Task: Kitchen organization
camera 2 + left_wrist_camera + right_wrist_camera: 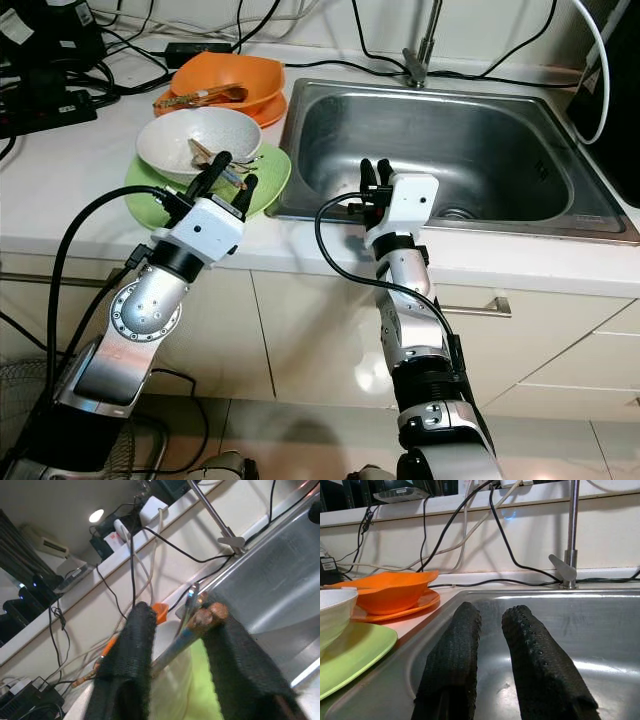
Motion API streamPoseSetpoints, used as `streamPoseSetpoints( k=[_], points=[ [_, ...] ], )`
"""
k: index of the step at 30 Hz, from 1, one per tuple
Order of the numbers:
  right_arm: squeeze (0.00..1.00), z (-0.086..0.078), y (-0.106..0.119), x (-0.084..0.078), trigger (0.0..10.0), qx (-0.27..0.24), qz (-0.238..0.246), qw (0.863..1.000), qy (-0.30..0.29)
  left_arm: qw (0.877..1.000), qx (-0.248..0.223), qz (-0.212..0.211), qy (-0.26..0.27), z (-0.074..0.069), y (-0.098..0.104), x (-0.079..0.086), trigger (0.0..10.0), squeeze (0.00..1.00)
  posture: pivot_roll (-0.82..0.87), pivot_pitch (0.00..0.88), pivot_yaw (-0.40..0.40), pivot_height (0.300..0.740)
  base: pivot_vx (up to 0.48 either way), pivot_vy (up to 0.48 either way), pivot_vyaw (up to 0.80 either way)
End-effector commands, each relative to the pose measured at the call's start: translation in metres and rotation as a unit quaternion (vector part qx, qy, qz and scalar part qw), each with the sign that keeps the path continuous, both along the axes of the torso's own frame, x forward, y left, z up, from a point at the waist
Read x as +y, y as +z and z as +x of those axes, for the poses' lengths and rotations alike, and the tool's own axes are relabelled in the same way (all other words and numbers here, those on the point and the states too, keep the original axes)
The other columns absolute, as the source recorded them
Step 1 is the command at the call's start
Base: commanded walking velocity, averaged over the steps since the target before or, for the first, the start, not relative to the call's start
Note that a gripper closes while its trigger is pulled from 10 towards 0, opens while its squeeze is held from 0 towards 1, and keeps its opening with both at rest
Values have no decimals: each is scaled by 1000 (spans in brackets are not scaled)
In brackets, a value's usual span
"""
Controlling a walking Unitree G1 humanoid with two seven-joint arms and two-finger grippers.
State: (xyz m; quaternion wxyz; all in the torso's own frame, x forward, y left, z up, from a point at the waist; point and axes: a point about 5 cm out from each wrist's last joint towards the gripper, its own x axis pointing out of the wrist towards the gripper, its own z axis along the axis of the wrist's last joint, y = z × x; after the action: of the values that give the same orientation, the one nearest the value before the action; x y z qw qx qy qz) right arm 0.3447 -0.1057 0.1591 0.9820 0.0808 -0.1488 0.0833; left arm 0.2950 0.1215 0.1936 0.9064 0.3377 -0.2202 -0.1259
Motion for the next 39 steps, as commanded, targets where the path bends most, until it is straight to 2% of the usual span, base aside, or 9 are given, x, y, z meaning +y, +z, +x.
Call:
streamPoseSetpoints(
  k=[1,25,26,27,35,36,38,39],
  points=[
    [0,0,0,-3,10000,-1,3,1000,-7,1000,-13,4,-2,1,4,-3,0,0,59,55,-27,718,0,0,0],
    [0,0,0,-2,10000,2,5,1000,-3,999,-37,2,0,-4,18,-1,0,0,66,71,-35,718,0,0,0],
    [0,0,0,-2,10000,3,5,1000,-3,999,-38,2,1,-4,19,-1,1216,0,69,72,-37,718,0,0,0],
    [0,0,-1,-1,10000,3,5,1000,-2,999,-38,1,2,-4,19,-1,10000,0,69,71,-39,718,0,0,0],
    [0,0,-1,-2,10000,4,4,1000,-1,999,-38,-1,8,-4,19,0,10000,0,67,74,-41,718,0,0,0],
    [0,0,-1,-2,10000,5,4,1000,-1,999,-39,-2,9,-4,19,0,10000,427,67,74,-41,718,0,0,0],
    [0,0,-1,-2,10000,5,4,1000,-1,999,-40,-2,10,-5,19,0,10000,427,67,74,-41,718,0,0,0],
    [0,0,-1,-2,10000,5,4,1000,0,999,-40,-3,10,-4,20,1,10000,714,67,74,-41,718,0,0,0]
  ],
)
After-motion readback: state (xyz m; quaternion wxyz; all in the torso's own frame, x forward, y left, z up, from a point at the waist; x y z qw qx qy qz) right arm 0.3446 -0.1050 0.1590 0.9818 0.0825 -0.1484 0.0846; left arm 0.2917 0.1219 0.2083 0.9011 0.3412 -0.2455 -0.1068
